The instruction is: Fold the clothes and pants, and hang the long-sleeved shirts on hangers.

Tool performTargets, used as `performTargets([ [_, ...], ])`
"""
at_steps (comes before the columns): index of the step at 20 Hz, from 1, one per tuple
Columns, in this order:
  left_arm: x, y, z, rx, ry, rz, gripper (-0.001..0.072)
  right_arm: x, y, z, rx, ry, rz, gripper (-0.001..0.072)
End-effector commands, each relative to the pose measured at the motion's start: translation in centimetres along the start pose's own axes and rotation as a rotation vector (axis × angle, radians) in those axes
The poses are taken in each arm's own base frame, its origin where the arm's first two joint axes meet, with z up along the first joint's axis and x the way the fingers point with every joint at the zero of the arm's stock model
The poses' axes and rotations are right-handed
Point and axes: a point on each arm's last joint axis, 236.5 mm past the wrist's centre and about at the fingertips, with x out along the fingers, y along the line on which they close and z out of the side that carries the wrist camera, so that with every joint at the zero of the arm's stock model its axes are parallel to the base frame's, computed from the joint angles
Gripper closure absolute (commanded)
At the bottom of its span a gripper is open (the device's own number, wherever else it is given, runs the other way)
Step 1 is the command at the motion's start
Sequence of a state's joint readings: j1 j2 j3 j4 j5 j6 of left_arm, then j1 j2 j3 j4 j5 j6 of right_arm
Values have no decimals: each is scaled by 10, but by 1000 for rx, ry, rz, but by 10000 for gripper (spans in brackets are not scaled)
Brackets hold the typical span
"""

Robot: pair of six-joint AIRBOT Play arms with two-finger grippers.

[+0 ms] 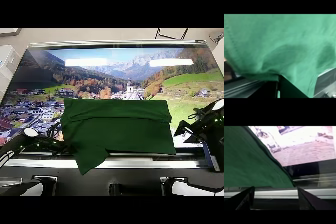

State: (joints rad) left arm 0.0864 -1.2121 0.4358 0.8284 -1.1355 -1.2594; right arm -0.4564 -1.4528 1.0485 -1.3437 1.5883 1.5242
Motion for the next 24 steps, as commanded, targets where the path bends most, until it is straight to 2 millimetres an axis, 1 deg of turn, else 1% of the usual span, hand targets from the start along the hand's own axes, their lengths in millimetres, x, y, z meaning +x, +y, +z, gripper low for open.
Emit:
performTargets([
  [1, 3, -3, -1, 4, 2, 4, 685, 18, -6, -8, -1, 30, -6, 83],
  [5, -1, -2, 0, 21, 1, 7, 685, 45, -1, -9, -10, 24, 40, 85],
  [7, -2, -3, 1, 28, -3, 8, 684, 54, 8, -10, -9, 20, 87, 109],
  [9, -5, -4, 3, 38, -14, 9, 685, 61, 13, -18, 3, 45, 113, 109],
  [11, -8, -8, 8, 50, -26, 9, 685, 69, 10, -30, 11, 89, 112, 115],
  [12, -10, -9, 10, 55, -32, 8, 685, 73, 10, -33, 11, 96, 113, 157],
  [14, -13, -12, 13, 62, -38, 7, 684, 74, 10, -35, 9, 101, 114, 363],
  [15, -13, -12, 13, 64, -35, 5, 685, 72, 10, -37, 0, 108, 116, 424],
  [16, -14, -12, 12, 59, -33, 1, 685, 69, 11, -41, -21, 110, 117, 543],
  [18, -22, -9, 15, 55, -32, 4, 685, 60, 13, -41, -42, 75, 115, 673],
  [19, -31, -8, 19, 59, -44, 9, 685, 53, 15, -39, -54, 44, 113, 670],
  [20, -44, -8, 26, 67, -67, 15, 685, 43, 17, -33, -65, -5, 109, 671],
  [22, -76, -14, 44, 85, -118, 8, 685, 16, 25, -19, -68, -98, 112, 675],
  [23, -91, -20, 55, 103, -146, 8, 685, 1, 34, -7, -61, -145, 138, 675],
  [24, -105, -27, 71, 131, -192, 15, 686, -13, 44, 5, -74, -198, 160, 676],
])
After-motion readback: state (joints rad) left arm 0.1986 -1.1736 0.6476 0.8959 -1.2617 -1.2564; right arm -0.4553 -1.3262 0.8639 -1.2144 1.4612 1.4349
